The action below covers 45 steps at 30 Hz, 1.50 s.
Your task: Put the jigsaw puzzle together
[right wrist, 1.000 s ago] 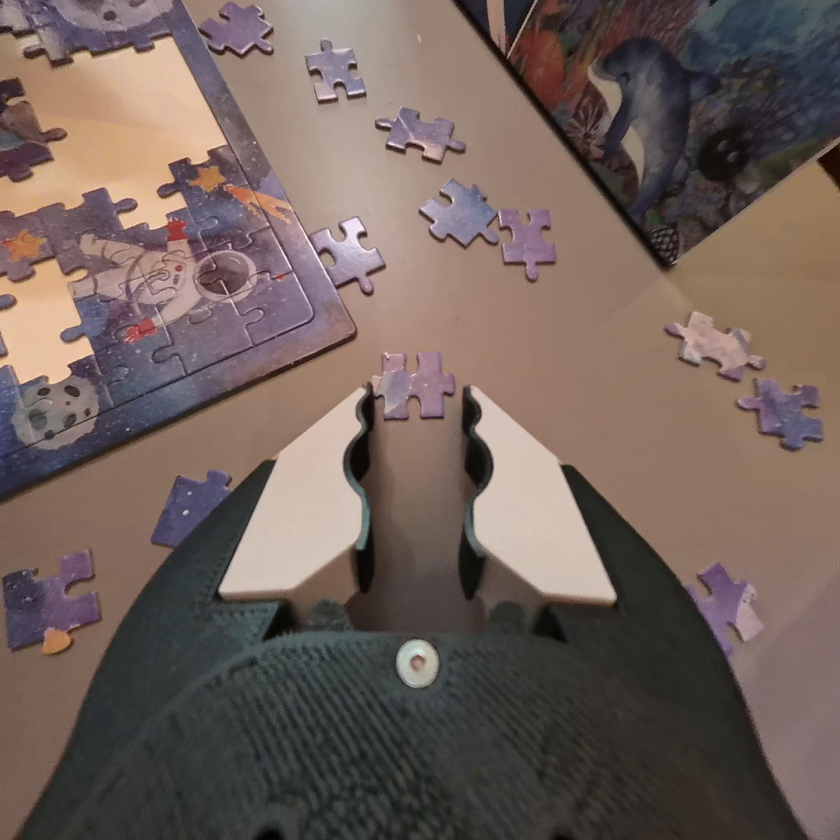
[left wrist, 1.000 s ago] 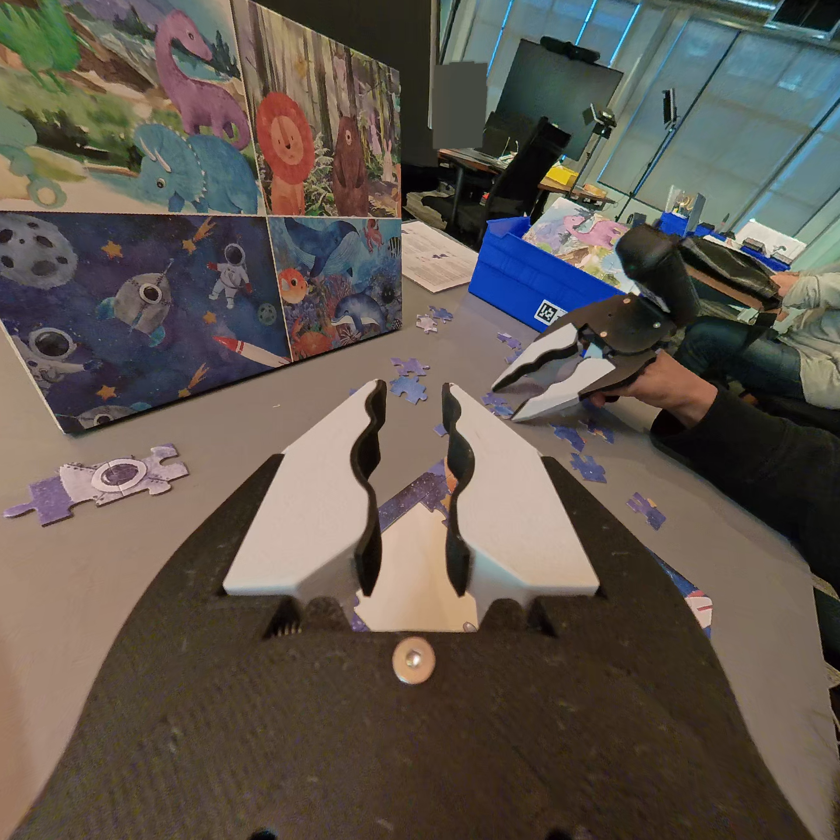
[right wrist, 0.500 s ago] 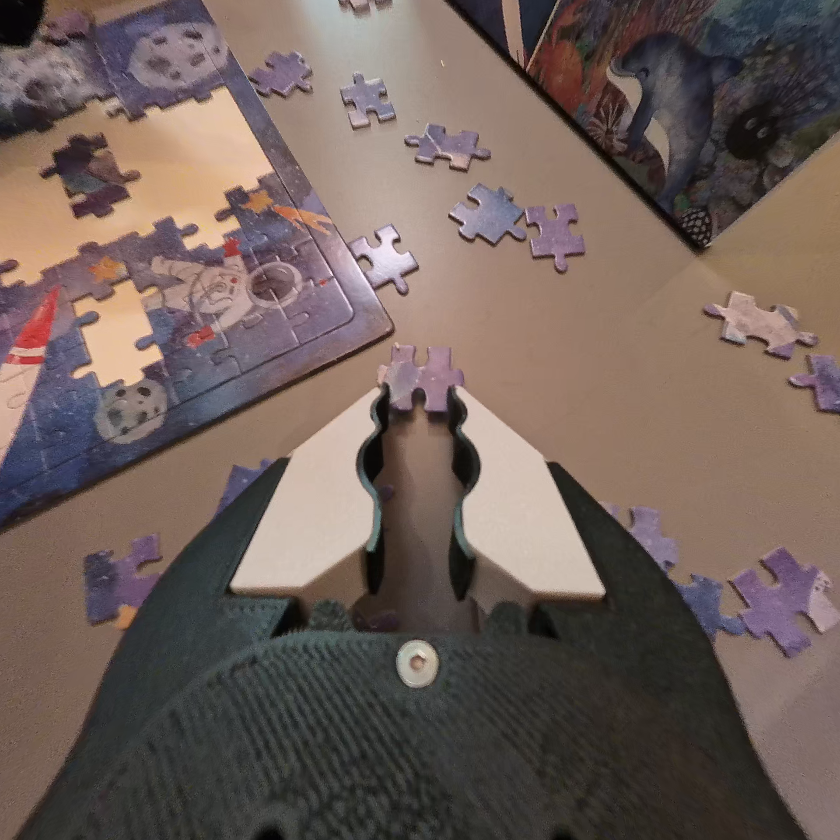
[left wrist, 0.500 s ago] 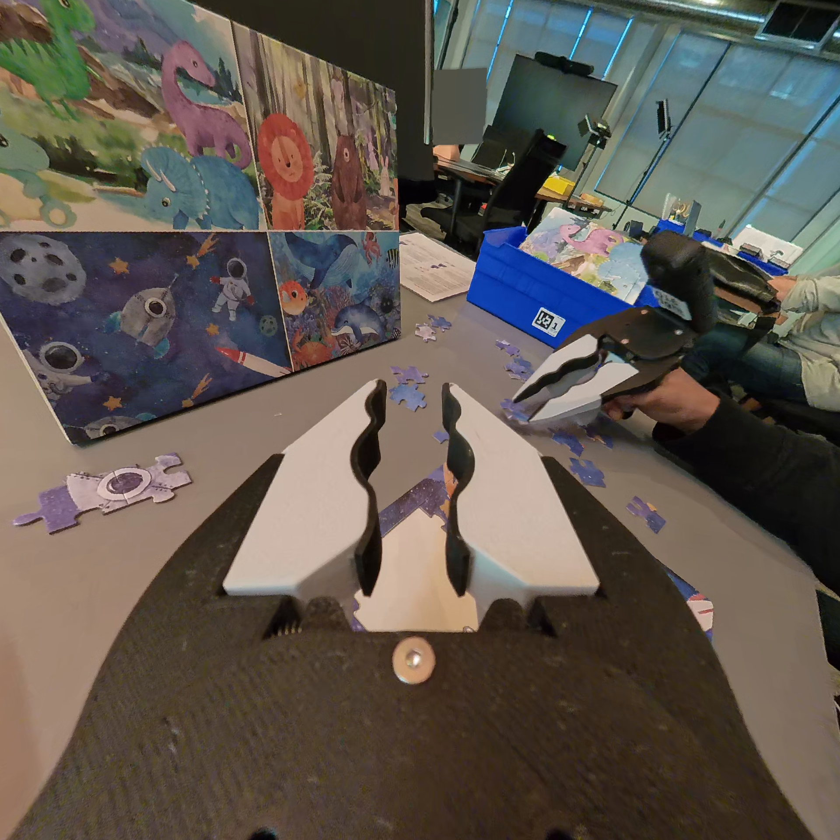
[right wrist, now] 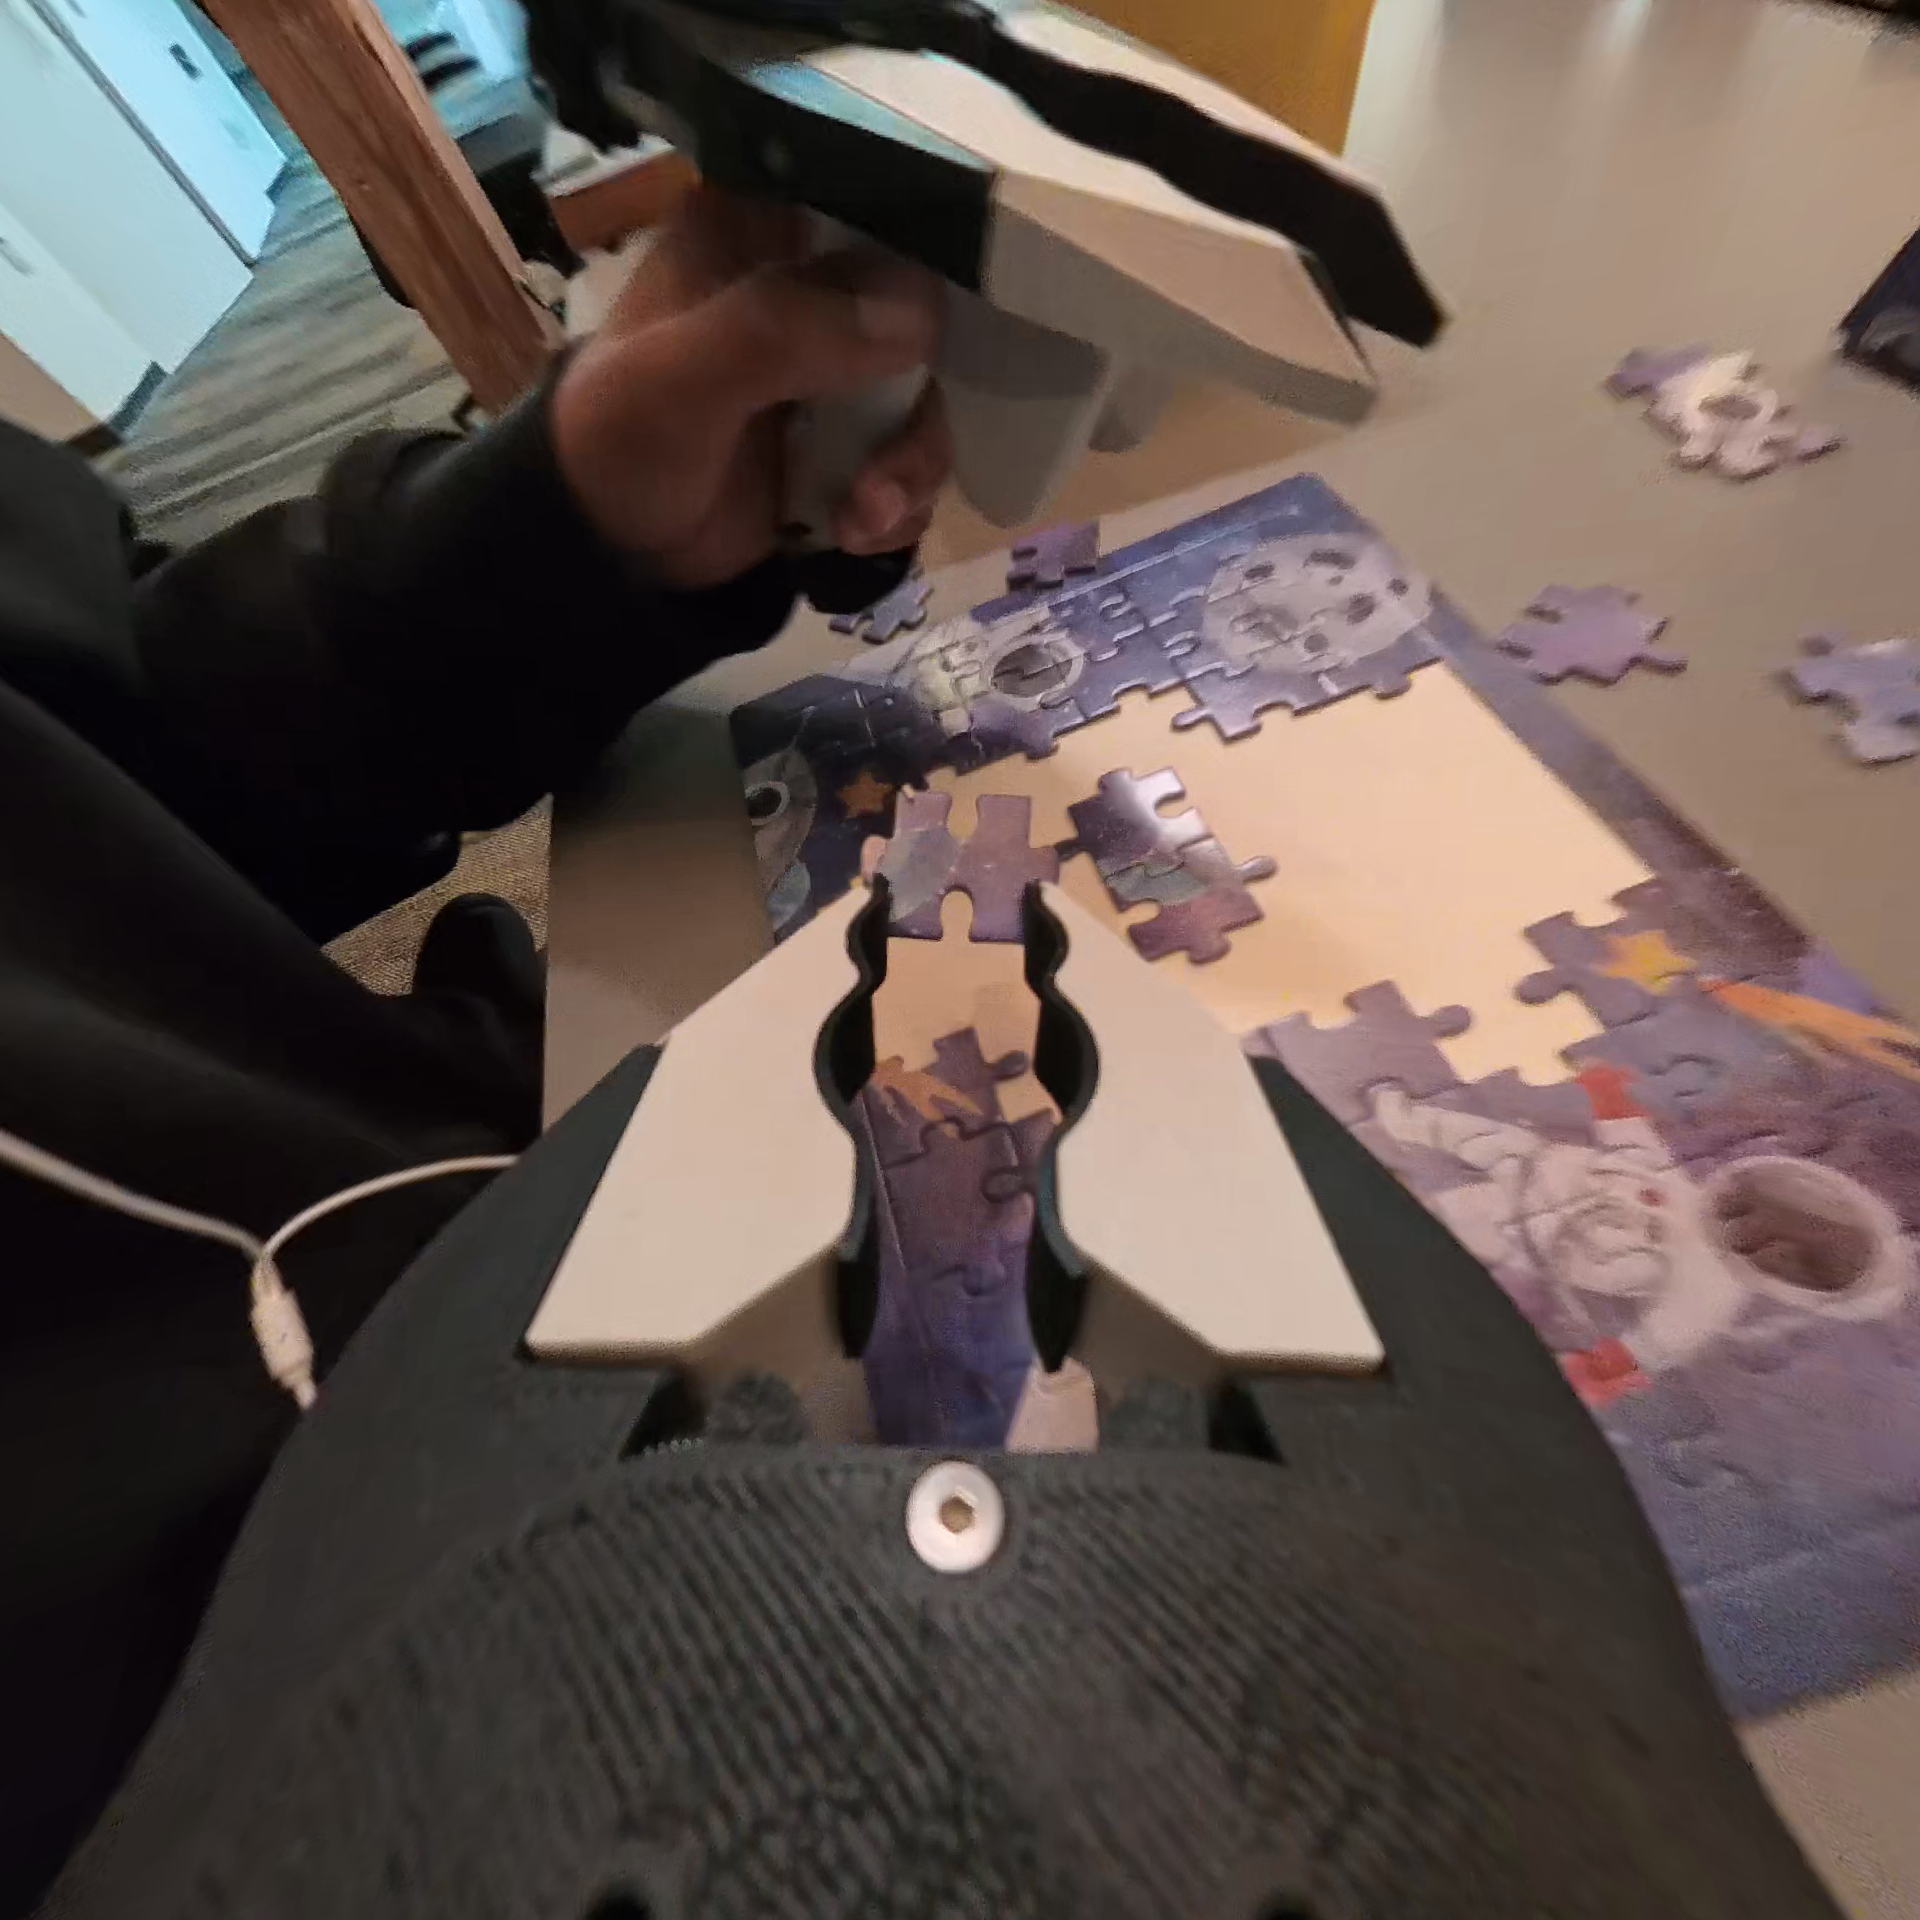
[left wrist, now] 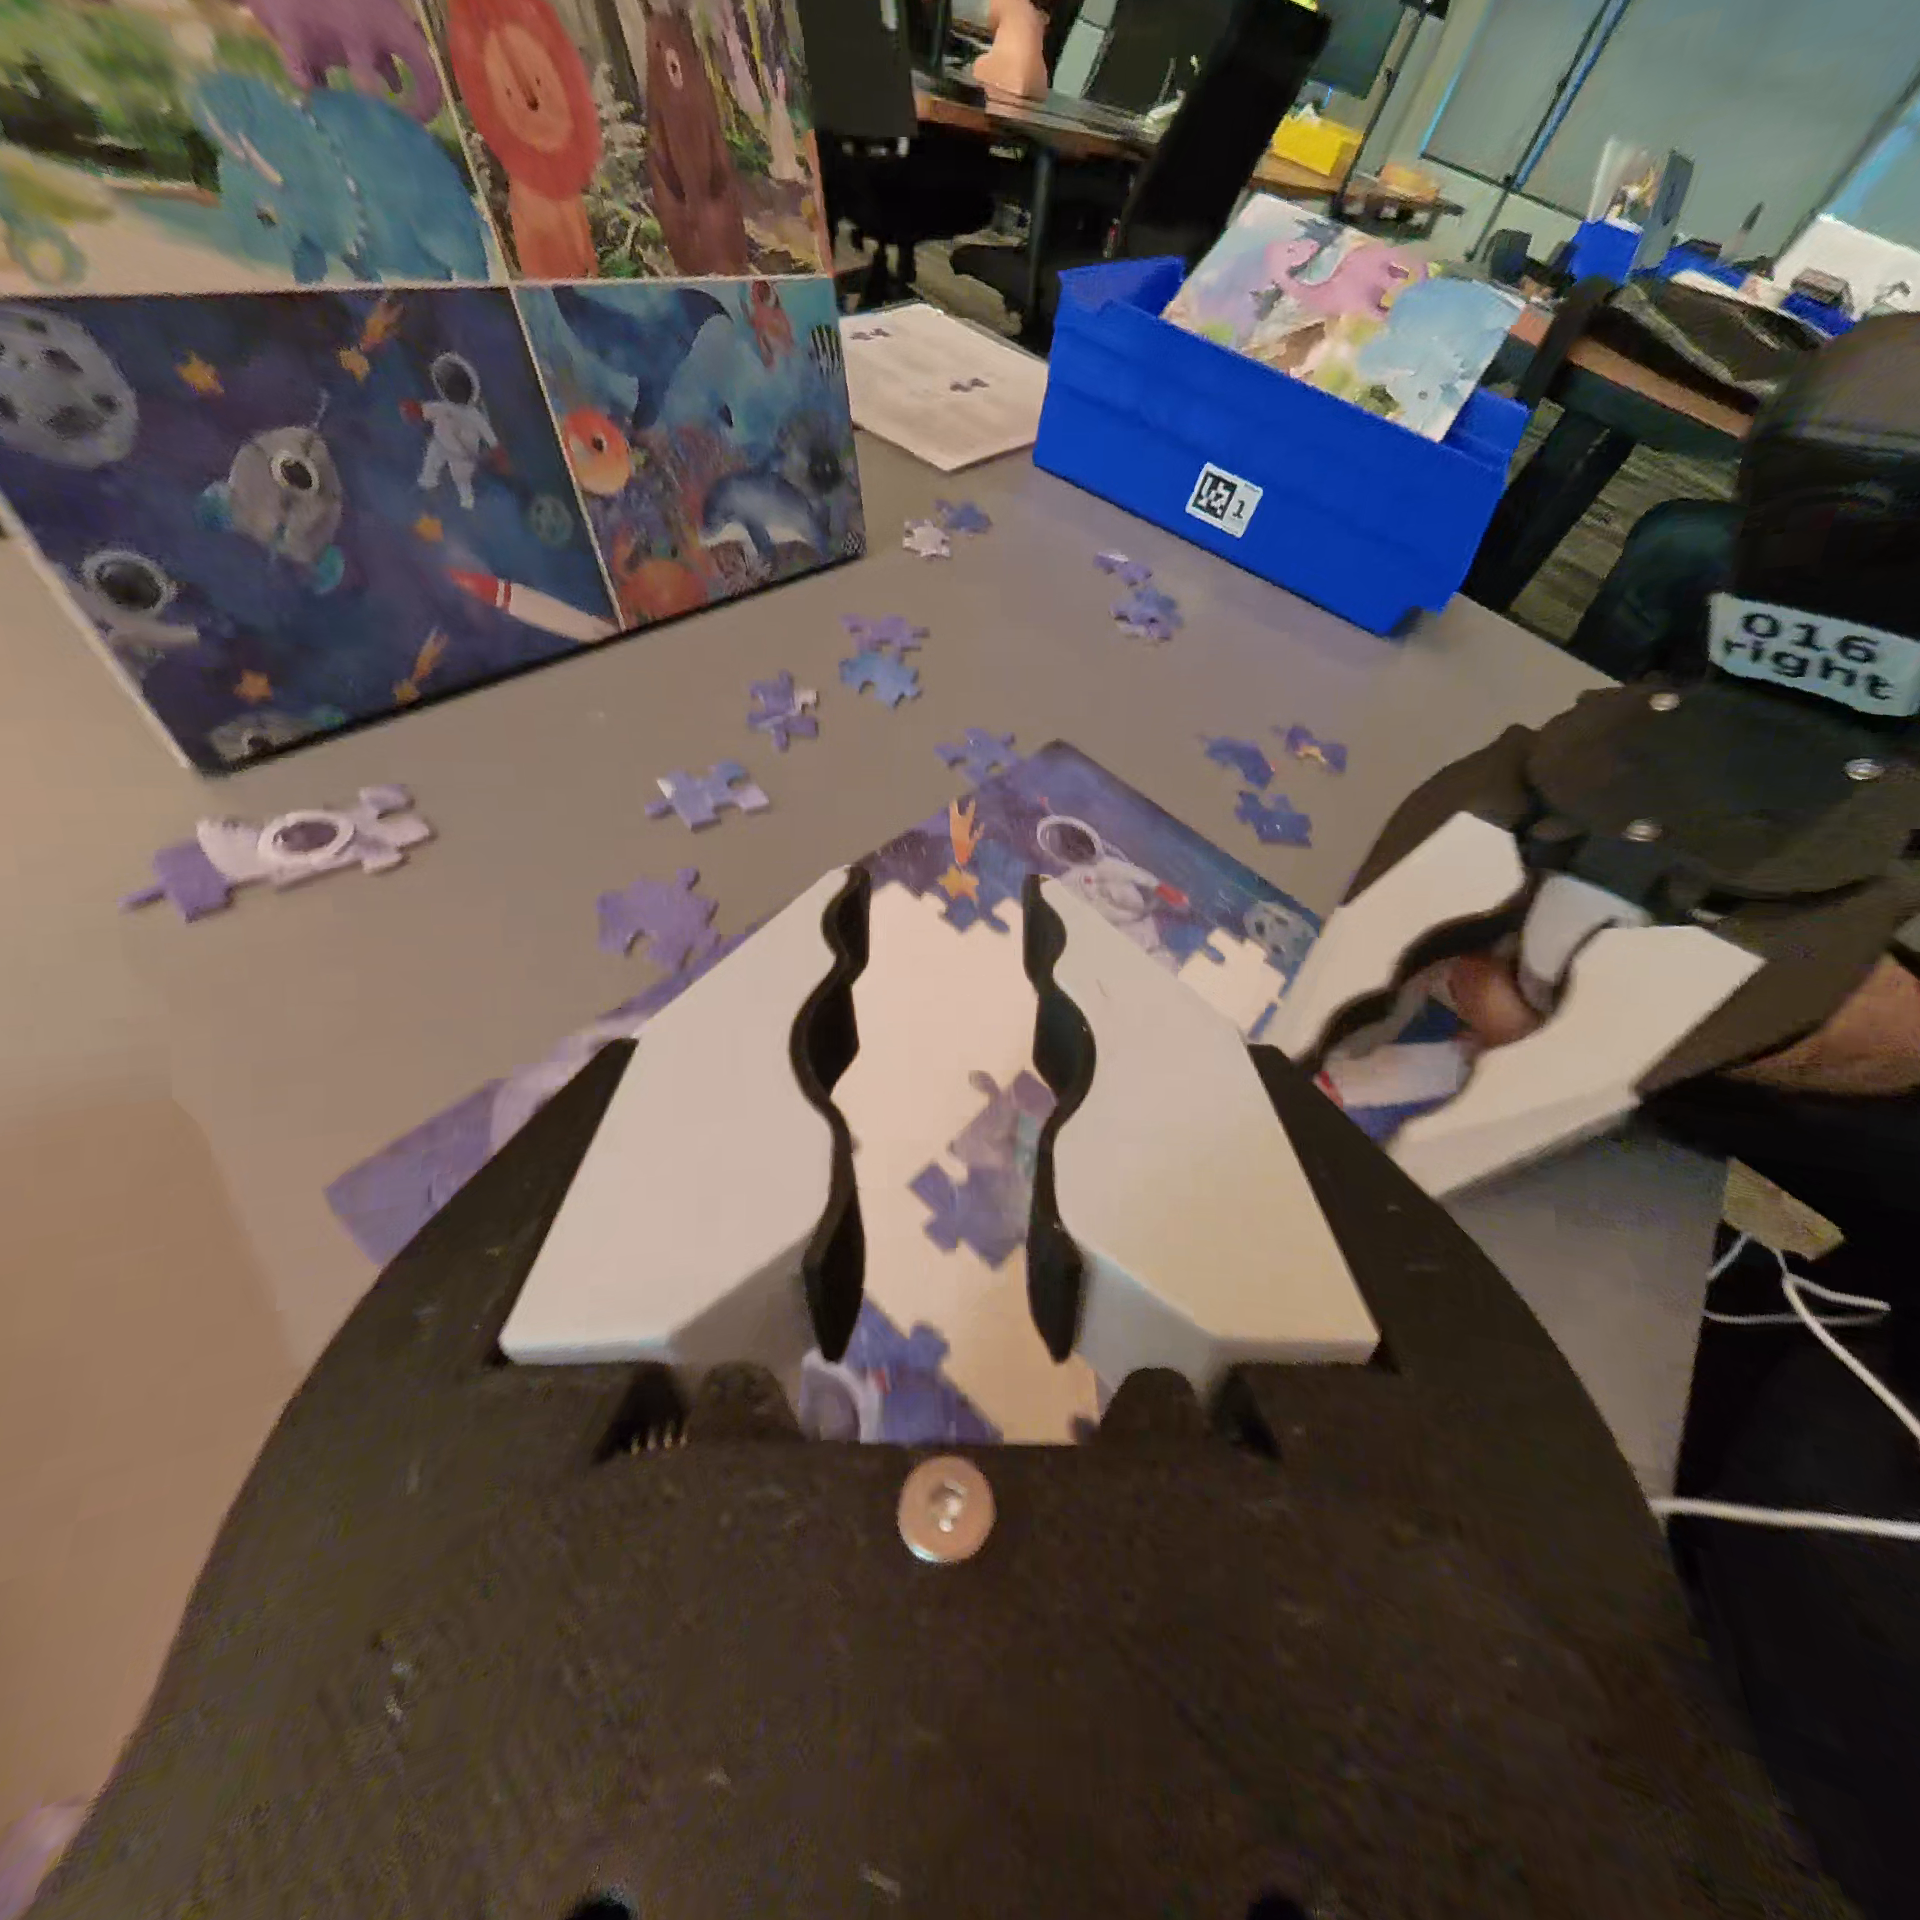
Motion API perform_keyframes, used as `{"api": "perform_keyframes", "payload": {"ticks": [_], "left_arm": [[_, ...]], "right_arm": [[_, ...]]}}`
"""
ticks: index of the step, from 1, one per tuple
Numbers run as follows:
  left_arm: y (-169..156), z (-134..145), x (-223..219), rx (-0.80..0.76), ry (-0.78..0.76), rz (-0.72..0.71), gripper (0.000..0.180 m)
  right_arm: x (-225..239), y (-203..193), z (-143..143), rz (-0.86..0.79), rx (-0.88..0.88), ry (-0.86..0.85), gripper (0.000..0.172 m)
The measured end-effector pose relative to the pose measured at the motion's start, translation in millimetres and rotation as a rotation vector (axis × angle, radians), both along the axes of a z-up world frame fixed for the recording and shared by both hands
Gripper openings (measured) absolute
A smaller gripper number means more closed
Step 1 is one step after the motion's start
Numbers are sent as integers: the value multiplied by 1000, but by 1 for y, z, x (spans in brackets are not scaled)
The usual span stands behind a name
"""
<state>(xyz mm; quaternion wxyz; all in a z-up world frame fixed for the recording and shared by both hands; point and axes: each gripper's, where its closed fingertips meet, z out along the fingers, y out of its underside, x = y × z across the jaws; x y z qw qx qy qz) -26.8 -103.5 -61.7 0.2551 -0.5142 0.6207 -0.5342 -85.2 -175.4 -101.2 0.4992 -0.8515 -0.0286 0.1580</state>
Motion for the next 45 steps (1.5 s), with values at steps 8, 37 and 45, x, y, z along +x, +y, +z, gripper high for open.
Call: {"api": "perform_keyframes", "payload": {"ticks": [8,37,45], "left_arm": [[-9,-27,-55,38,35,52,29],[-12,-91,-68,434,380,29,46],[-32,-81,-78,325,353,-123,51]], "right_arm": [[0,16,-41,-171,-222,-5,20],[-30,9,-43,95,-247,92,42],[-10,12,-40,115,-185,-129,40]]}}
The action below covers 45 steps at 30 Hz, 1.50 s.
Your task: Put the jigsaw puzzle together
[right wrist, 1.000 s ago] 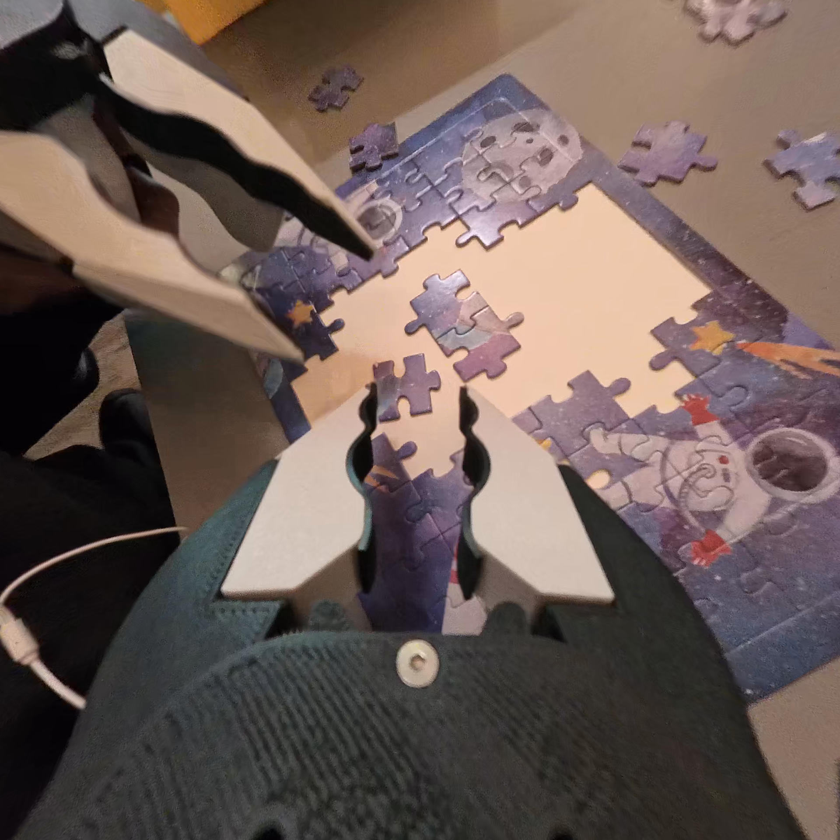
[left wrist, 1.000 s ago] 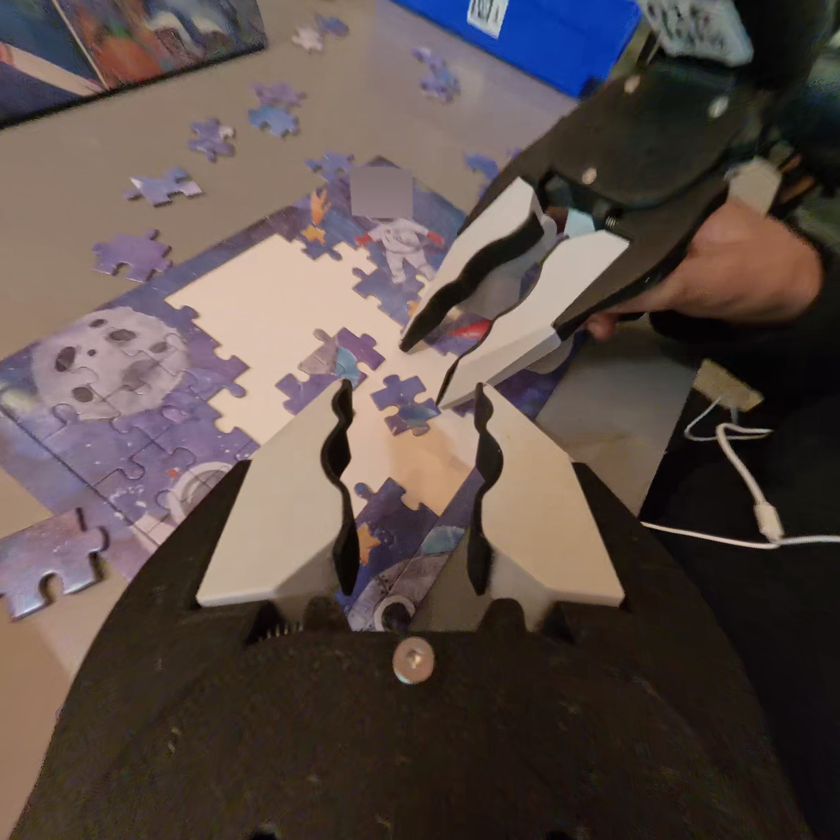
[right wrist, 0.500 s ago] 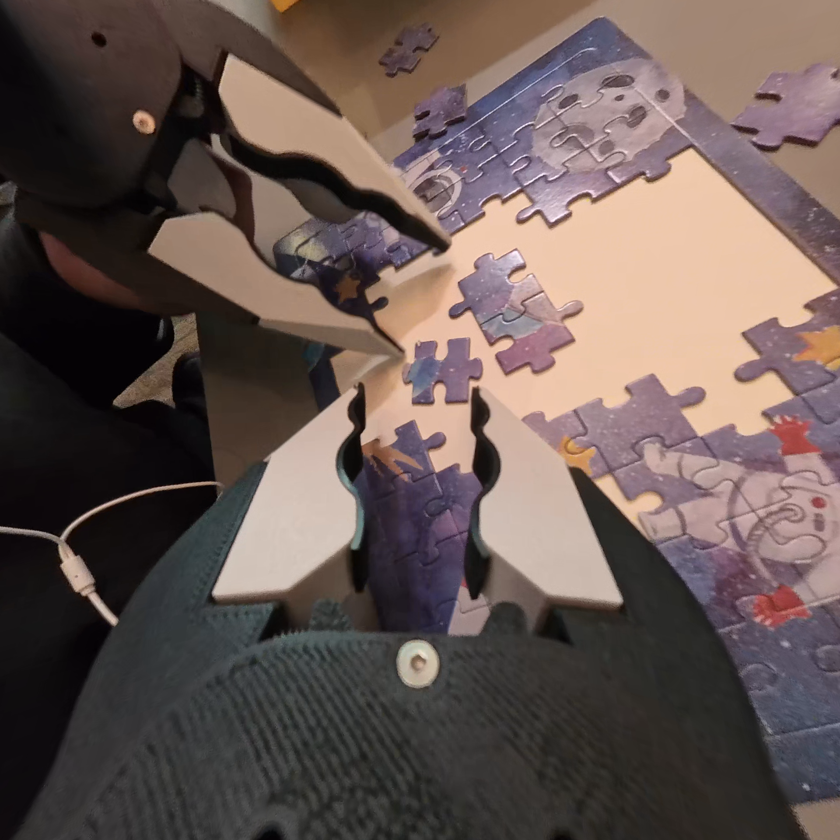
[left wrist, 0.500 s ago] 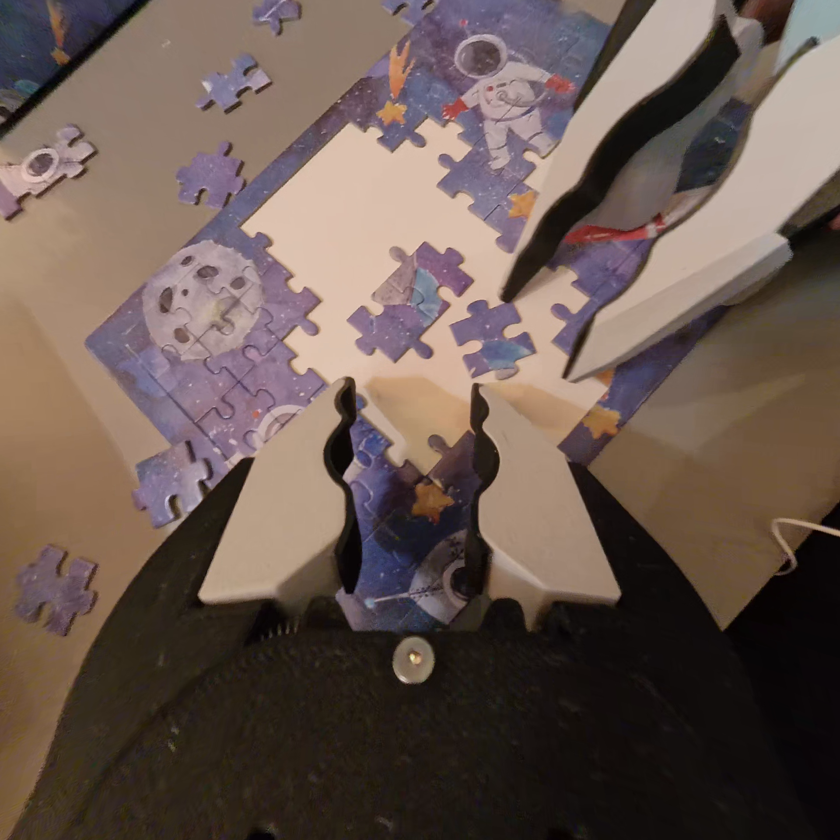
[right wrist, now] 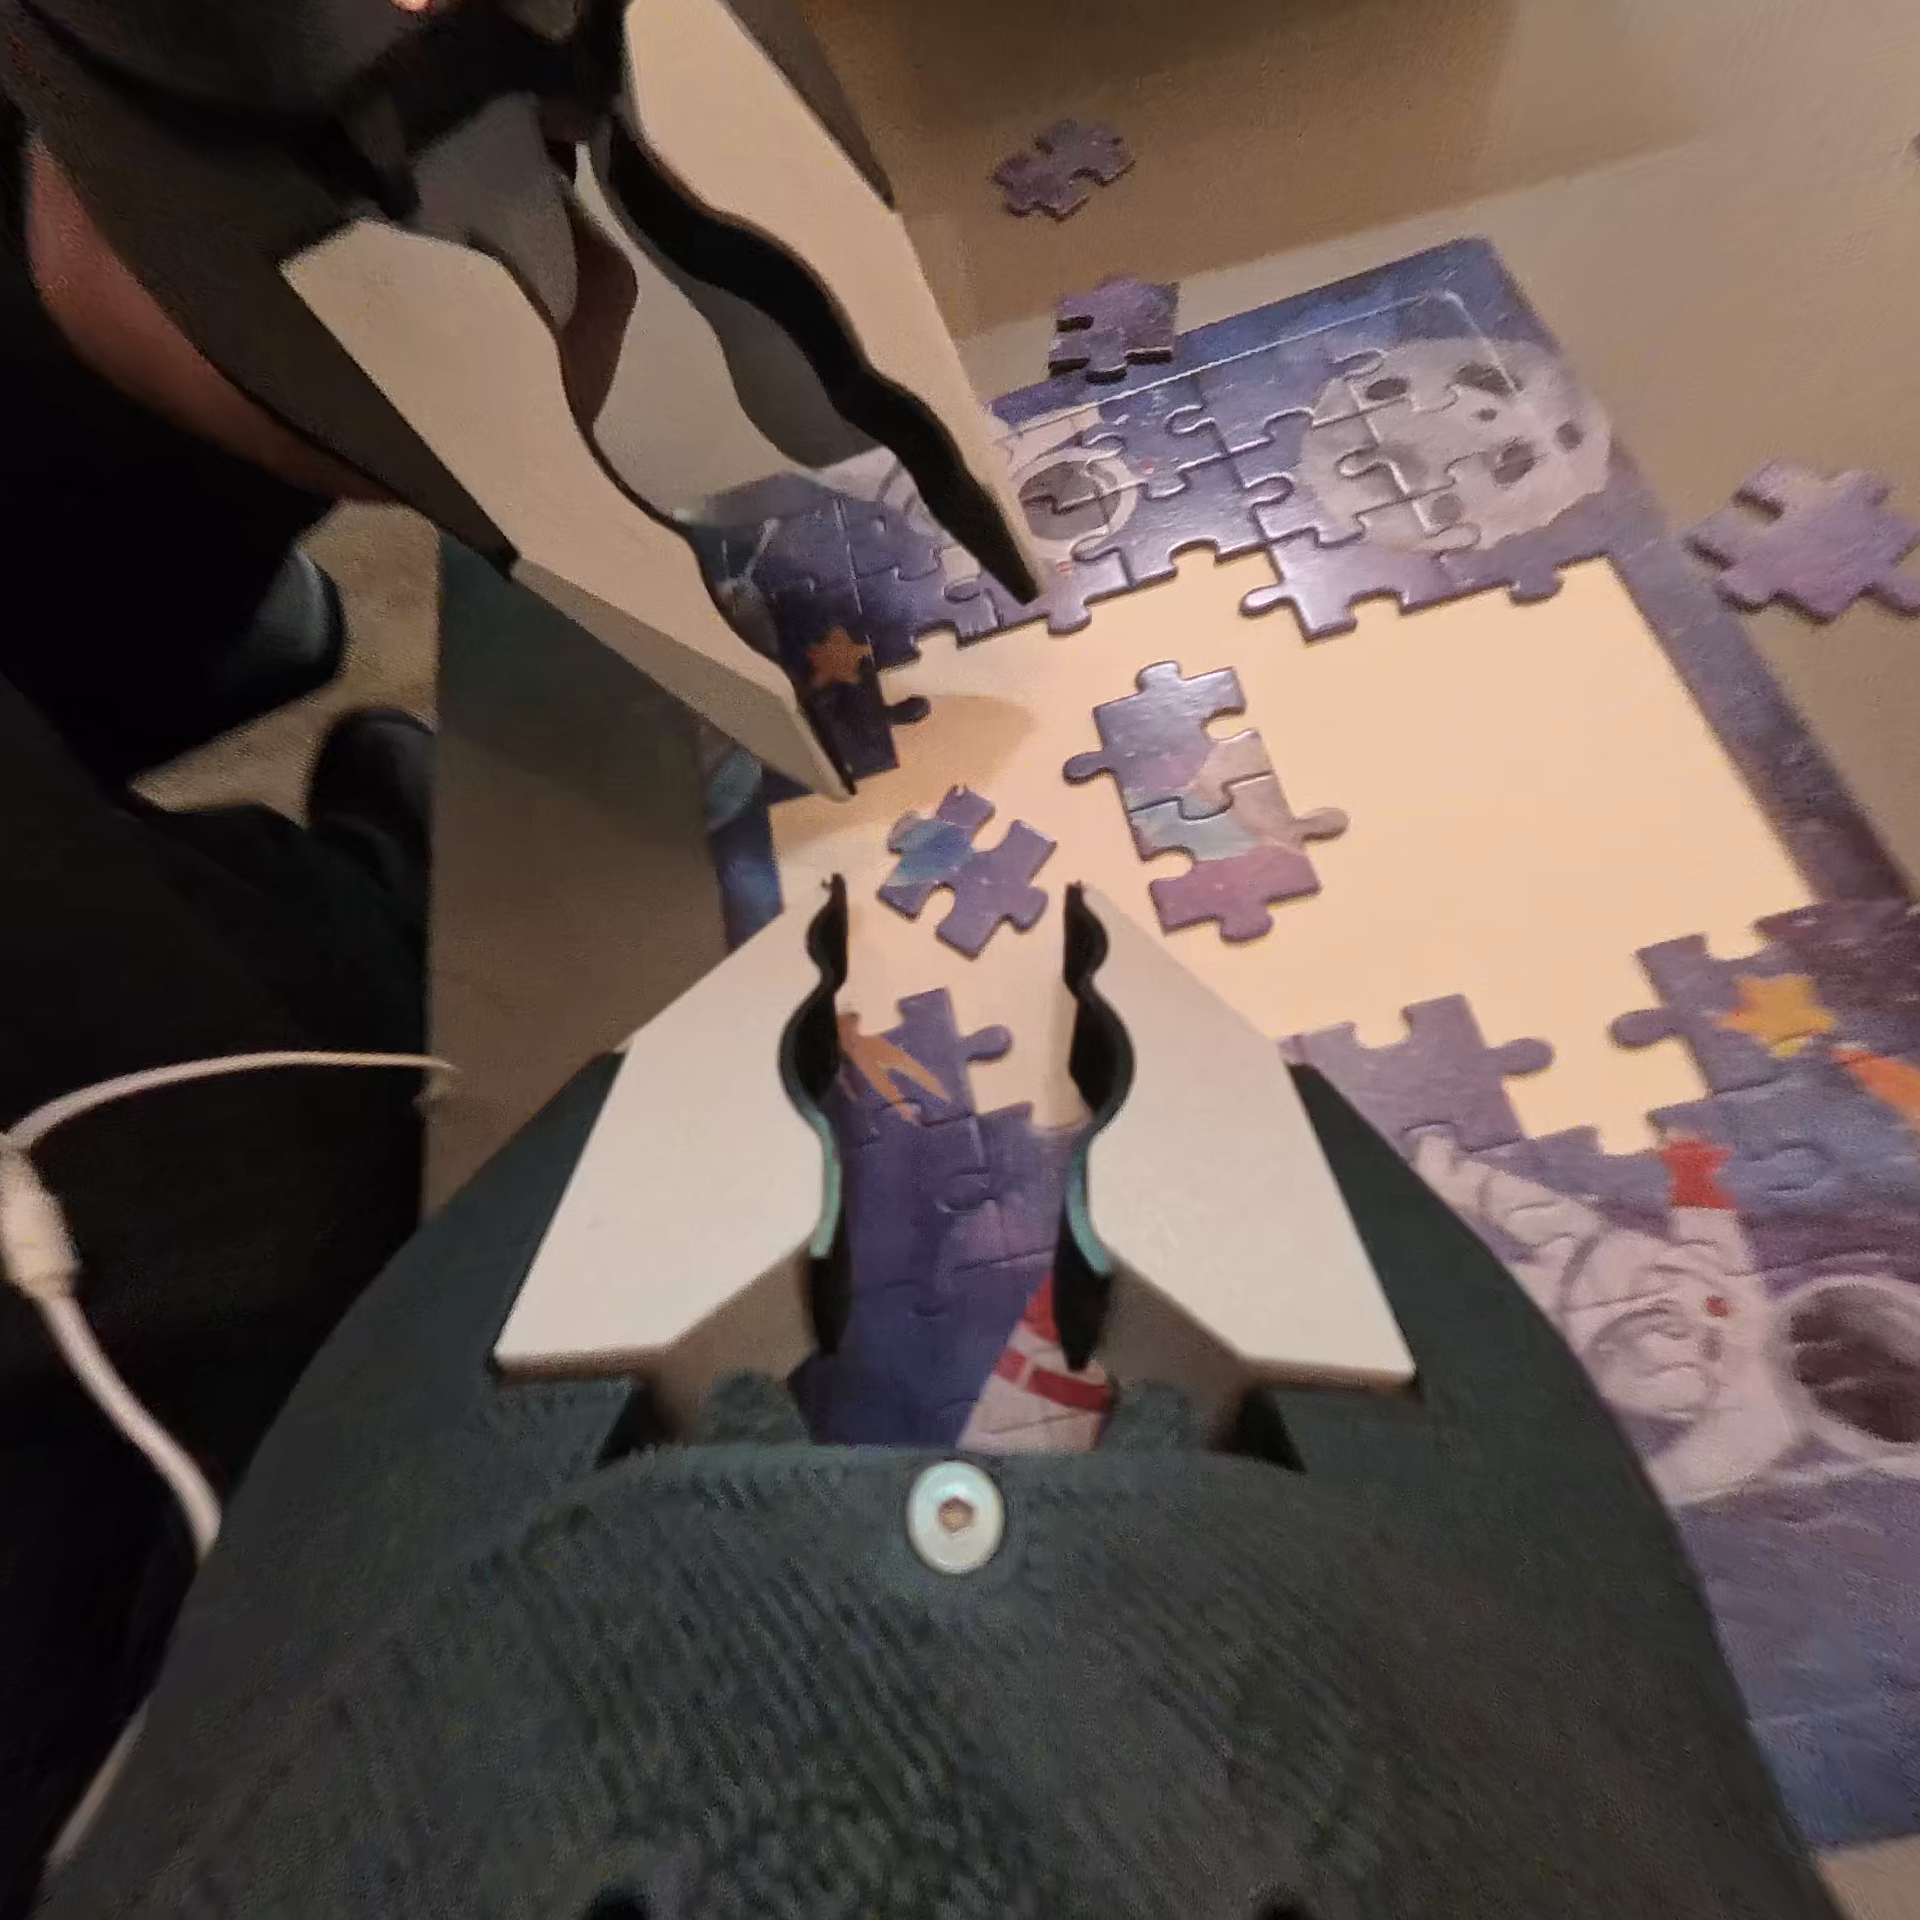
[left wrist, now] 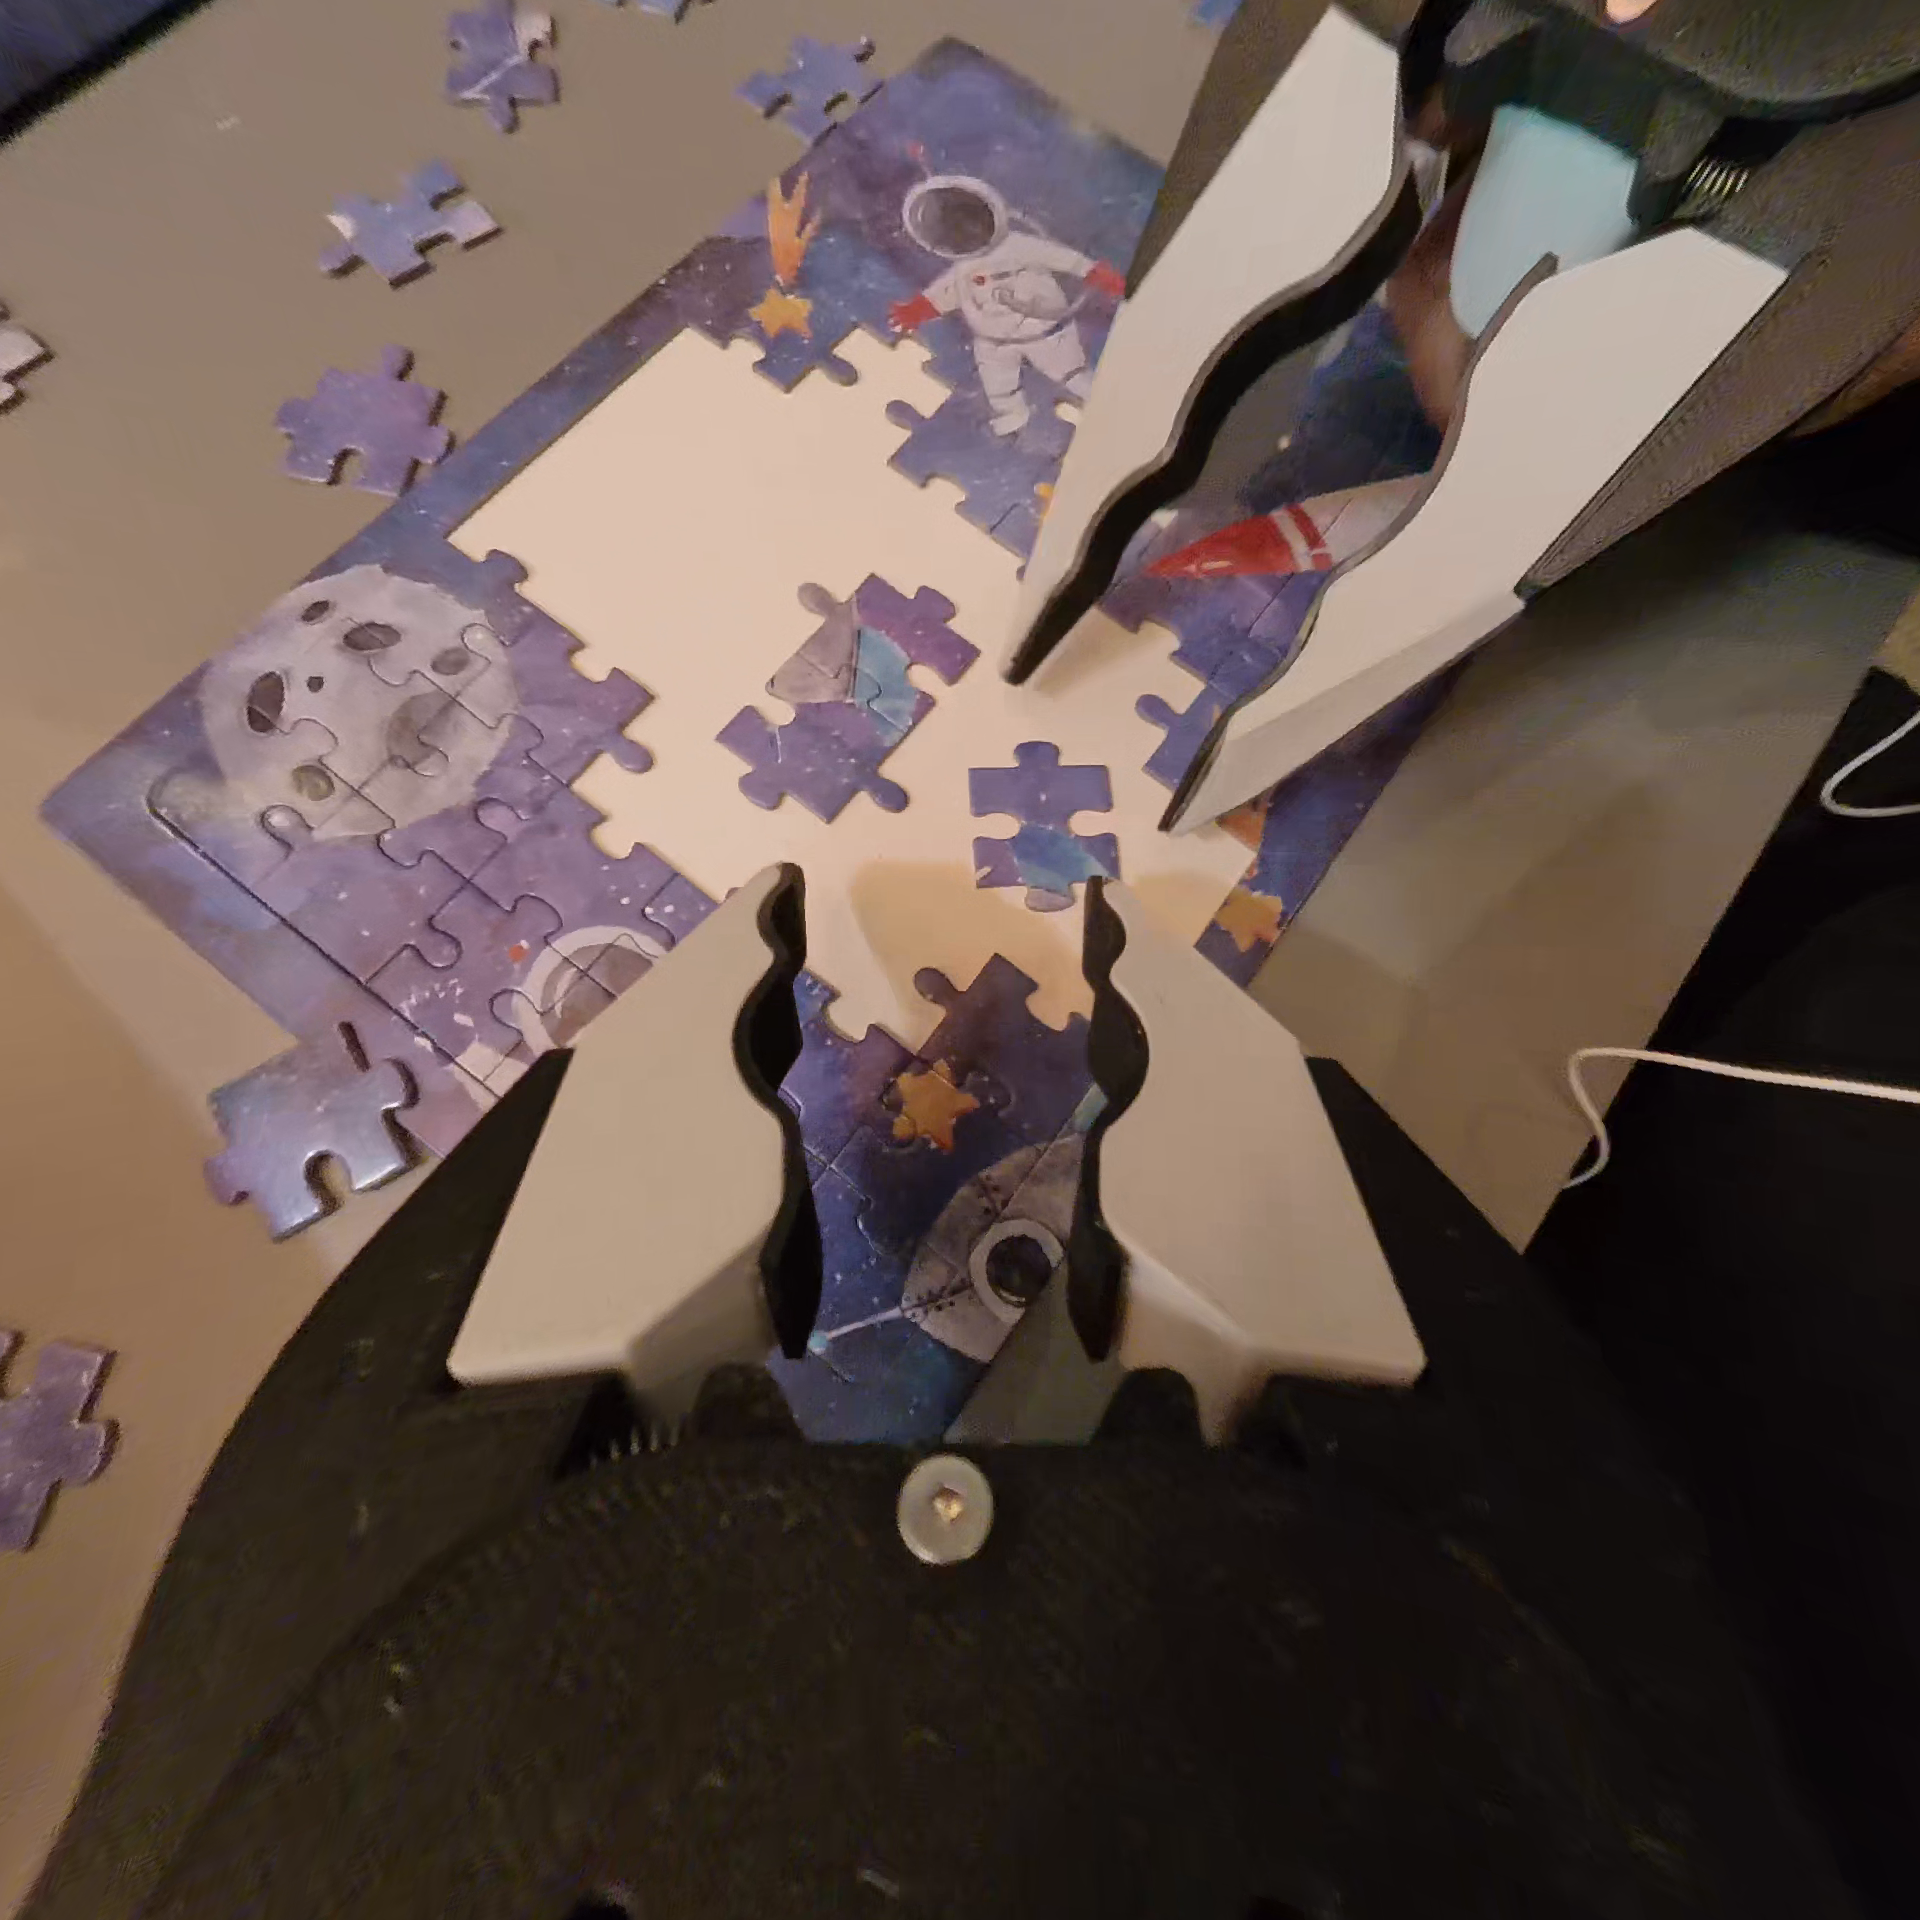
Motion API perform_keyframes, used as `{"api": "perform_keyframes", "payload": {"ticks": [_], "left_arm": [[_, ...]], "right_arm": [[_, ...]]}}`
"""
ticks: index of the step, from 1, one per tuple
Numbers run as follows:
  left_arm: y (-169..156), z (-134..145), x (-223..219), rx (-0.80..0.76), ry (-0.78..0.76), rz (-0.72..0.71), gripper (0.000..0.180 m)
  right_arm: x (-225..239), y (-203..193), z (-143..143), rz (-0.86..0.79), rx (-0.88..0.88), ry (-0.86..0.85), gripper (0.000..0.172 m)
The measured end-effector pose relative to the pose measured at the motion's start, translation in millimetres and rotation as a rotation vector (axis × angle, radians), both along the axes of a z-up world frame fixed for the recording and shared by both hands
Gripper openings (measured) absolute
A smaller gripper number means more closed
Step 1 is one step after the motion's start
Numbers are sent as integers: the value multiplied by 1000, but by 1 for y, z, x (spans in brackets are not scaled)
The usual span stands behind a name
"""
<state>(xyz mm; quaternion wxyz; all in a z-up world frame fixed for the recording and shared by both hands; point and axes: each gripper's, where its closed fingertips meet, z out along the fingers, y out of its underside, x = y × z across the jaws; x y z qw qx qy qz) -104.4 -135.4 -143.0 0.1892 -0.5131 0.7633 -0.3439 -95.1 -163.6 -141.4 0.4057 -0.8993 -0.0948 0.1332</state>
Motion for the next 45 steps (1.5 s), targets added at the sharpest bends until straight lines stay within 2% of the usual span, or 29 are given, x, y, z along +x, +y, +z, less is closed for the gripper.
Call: {"api": "perform_keyframes", "payload": {"ticks": [5,10,13,19,23,29,32,40,45], "left_arm": [[-2,-15,0,92,28,-27,53],[9,-13,3,115,9,18,48],[17,-13,6,132,-4,55,45],[20,-12,8,106,-23,75,44],[25,0,12,54,-85,105,44],[25,10,13,-74,-129,115,42],[17,7,11,-97,-109,79,43],[6,-7,13,-4,-50,54,44],[12,-15,13,94,-26,71,44]], "right_arm": [[7,5,-13,138,-3,-213,40],[-1,4,-16,276,-42,-182,41],[-1,1,-16,315,-68,-201,31],[-5,2,-16,338,-61,-191,22],[-3,1,-14,347,-67,-197,19],[-4,9,-11,365,-18,-224,39],[-7,9,-16,392,-42,-207,38],[-8,8,-16,411,-45,-200,26],[-10,7,-16,413,-43,-202,22]]}}
